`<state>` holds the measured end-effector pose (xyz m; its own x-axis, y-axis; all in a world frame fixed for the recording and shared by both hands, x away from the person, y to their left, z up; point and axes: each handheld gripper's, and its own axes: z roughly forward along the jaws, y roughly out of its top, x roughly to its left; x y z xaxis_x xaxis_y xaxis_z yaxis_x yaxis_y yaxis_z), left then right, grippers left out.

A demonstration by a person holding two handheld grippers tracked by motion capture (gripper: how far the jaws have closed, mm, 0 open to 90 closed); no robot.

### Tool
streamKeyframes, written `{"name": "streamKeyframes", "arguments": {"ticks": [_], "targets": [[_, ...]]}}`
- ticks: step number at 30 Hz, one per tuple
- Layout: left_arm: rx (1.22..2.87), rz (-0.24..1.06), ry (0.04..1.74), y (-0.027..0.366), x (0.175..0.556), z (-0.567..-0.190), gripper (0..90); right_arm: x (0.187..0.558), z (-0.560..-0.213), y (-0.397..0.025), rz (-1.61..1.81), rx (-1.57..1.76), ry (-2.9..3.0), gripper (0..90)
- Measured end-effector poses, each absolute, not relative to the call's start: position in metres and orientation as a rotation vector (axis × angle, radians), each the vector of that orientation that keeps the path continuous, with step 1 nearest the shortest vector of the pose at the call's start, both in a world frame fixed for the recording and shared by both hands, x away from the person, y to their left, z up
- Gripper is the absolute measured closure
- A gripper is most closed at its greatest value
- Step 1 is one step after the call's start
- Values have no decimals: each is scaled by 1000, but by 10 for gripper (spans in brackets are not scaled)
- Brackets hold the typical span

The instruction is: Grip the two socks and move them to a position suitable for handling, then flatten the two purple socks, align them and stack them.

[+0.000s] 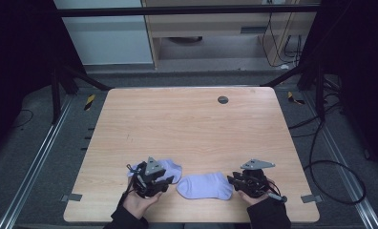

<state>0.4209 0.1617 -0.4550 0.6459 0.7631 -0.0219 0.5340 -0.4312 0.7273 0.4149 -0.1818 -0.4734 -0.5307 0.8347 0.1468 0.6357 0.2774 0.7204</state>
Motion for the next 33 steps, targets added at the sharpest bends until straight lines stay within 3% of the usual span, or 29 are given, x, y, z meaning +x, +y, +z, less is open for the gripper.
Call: {"name": "streamKeyframes", "arguments": {"ticks": [17,33], "targets": [[2039,546,1209,247,445,-452,432,437,-449,-149,1194,1333,2242,587],[2016,575,1302,279,452,-468,405,465,-450,-80,1213,1287,2317,541]]}}
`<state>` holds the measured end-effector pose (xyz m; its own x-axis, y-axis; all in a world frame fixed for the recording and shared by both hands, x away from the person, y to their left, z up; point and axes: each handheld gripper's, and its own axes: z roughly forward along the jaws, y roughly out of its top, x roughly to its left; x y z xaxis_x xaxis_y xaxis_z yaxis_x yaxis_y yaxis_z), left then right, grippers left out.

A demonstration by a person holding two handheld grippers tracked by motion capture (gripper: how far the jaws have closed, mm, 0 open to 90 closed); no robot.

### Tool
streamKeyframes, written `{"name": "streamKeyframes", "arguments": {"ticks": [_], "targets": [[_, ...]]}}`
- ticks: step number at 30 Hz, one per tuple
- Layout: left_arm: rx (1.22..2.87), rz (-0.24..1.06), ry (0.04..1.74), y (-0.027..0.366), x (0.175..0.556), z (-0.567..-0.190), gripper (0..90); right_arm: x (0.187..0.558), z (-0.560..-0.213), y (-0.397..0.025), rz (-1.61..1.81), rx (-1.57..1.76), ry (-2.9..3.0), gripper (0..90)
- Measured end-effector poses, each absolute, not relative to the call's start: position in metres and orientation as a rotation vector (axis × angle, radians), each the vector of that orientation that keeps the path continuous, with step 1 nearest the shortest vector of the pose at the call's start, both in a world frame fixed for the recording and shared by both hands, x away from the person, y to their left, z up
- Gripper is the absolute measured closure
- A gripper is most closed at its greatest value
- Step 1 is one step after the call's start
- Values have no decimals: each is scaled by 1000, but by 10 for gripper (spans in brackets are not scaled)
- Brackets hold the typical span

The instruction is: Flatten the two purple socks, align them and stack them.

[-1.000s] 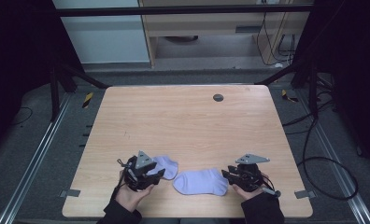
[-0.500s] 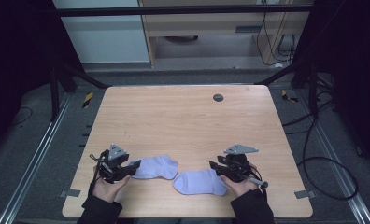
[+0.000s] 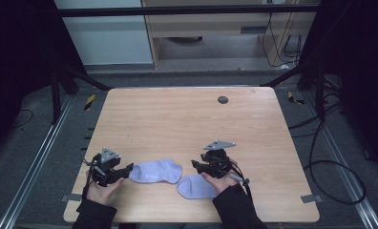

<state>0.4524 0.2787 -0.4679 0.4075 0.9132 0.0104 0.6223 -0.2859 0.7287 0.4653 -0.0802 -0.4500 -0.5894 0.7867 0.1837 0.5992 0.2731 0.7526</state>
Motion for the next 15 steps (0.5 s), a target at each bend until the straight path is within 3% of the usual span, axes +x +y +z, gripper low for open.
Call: {"name": "streamKeyframes", "arguments": {"ticks": [15], "targets": [[2117,558,1294,271,459,-481,495,485,-477,-26,1115,1263,2406,566]]}}
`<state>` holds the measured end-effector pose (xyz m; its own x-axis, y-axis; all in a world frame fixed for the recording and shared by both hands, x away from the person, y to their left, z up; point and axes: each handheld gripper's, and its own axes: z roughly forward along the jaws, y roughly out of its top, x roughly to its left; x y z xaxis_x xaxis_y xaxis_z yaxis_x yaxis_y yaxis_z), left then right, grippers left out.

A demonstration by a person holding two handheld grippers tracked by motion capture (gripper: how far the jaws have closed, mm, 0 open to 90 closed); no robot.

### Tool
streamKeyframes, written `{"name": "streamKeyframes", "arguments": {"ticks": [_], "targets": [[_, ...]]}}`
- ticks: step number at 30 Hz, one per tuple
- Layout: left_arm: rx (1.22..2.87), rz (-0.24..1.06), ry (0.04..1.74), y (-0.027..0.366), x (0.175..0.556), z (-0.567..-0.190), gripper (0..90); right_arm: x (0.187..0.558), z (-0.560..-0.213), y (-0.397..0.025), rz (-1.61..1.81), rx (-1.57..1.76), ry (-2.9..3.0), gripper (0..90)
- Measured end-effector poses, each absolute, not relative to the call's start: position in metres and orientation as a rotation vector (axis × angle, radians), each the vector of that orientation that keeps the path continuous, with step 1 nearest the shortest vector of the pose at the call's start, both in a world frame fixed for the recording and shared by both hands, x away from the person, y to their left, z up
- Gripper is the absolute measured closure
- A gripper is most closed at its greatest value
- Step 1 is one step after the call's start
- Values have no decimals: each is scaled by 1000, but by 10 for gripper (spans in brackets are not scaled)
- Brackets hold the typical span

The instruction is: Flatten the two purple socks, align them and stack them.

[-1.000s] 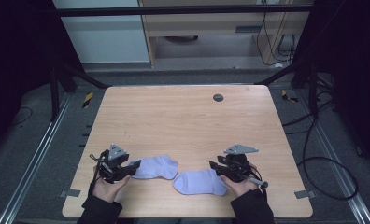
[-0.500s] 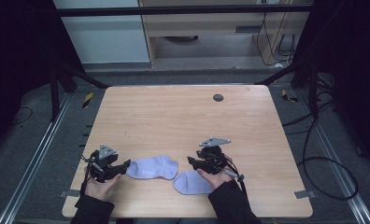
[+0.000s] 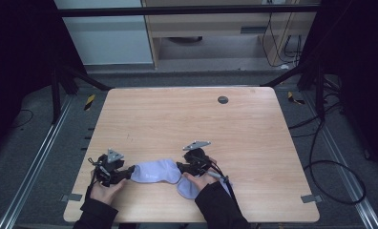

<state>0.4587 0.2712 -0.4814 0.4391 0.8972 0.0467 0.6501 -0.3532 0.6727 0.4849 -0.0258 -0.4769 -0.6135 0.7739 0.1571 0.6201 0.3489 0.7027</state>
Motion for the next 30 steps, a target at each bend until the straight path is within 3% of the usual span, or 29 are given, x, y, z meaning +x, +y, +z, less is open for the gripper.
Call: {"name": "streamKeyframes", "arguments": {"ticks": [13,22,30], "targets": [[2141,477,1312,269,461,-487,672,488,-494,-10,1051,1267,2447,623],[2162,455,1298,263,460,-486,838,481,-495,-3,1021,1236,2428,857],[2102,433,1292,266,457,-473,861,480,-482,-7,1082,1241,2424,870]]}}
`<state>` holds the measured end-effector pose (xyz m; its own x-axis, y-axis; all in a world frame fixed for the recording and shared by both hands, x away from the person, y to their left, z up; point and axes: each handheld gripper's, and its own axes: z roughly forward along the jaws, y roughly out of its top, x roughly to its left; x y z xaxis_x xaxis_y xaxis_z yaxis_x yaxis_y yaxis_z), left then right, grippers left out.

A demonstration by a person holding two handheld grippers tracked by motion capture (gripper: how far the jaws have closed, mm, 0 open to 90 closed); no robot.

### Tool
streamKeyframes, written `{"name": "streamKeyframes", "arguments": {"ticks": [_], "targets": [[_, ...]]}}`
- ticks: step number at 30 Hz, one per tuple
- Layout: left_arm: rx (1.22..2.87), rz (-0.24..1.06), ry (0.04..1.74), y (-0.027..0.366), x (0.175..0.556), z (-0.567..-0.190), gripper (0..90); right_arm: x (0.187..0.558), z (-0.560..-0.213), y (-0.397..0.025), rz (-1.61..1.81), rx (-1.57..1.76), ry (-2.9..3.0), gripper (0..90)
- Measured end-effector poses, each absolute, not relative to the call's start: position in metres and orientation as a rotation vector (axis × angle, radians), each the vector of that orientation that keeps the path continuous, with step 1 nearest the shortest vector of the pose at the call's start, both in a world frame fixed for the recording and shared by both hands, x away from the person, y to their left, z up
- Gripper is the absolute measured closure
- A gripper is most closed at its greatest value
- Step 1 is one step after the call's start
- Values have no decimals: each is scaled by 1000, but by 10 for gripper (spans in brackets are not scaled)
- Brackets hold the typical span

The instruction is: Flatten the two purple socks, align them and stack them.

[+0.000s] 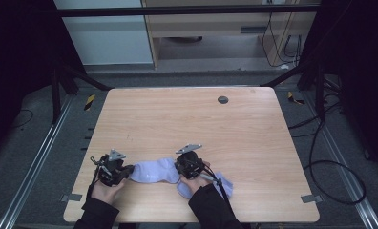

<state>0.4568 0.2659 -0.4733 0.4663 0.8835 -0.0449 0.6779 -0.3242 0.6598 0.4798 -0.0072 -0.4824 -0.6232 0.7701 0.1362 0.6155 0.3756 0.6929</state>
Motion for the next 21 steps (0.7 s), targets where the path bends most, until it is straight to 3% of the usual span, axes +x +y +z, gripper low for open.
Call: {"name": "streamKeyframes", "arguments": {"ticks": [21], "targets": [[2078,425,1183,220,435,-430,863,458,-432,-55,1124,1197,2396,869]]}}
